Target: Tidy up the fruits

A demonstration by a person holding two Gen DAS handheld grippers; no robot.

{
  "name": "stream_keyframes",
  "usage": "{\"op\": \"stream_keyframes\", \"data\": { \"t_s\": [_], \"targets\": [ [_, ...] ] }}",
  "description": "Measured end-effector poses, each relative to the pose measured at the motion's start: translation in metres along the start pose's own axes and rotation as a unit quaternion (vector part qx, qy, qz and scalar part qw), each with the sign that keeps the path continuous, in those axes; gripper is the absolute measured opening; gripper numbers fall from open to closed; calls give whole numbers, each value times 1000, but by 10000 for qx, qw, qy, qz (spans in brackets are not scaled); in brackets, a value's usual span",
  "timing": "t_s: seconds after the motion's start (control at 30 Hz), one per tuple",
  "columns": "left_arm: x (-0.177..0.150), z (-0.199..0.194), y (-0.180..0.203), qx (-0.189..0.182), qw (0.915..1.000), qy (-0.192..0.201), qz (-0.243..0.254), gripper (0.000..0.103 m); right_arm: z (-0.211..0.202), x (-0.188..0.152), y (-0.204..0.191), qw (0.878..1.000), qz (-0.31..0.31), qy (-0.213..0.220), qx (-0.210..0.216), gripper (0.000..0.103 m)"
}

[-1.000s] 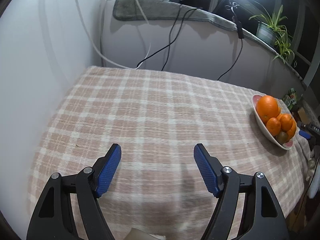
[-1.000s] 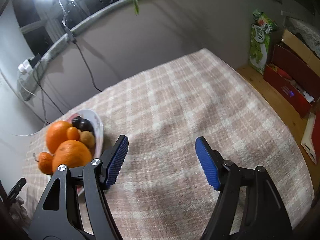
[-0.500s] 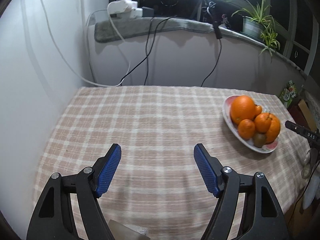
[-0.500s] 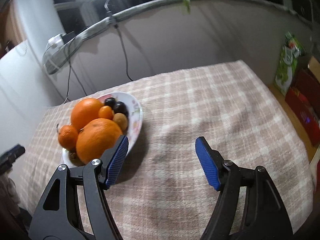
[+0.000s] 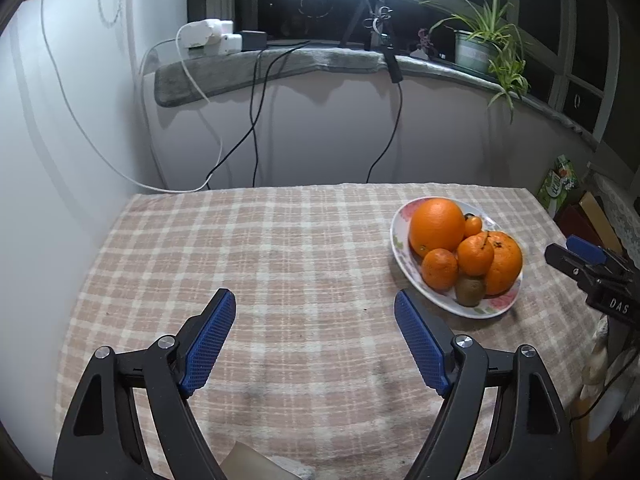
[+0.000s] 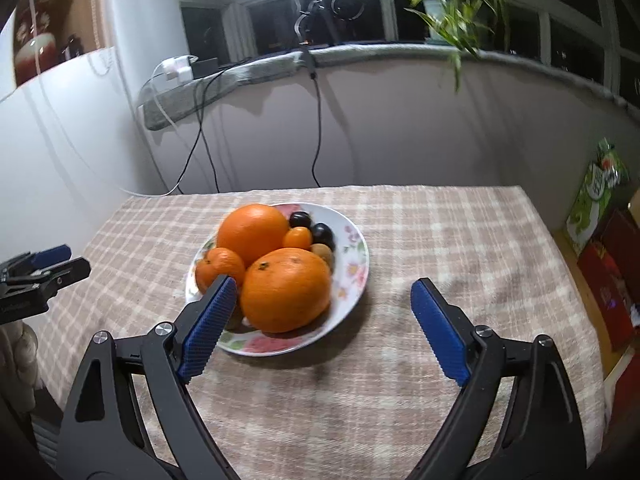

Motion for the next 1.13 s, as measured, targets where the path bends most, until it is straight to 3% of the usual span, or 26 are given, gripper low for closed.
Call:
{"op": "stream_keyframes", "data": {
  "t_s": [0.33, 1.13],
  "targets": [
    [-1, -10, 16, -30, 9997, 138, 178, 82, -10, -4, -26, 9996, -258, 114, -80, 95],
    [-1, -15, 18, -121, 9994, 262, 195, 82, -13, -5, -31, 9996, -259, 127, -19, 95]
  ]
}}
Point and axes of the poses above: each gripper's, at about its wrist camera, not at the fingertips, and z roughly the way its jaws point, y to its right, x to its top, the point moved 1 cm from there along z, roughly the way its jaws point, and after that the axes turned 13 degrees about -y, right-handed, at the moved point
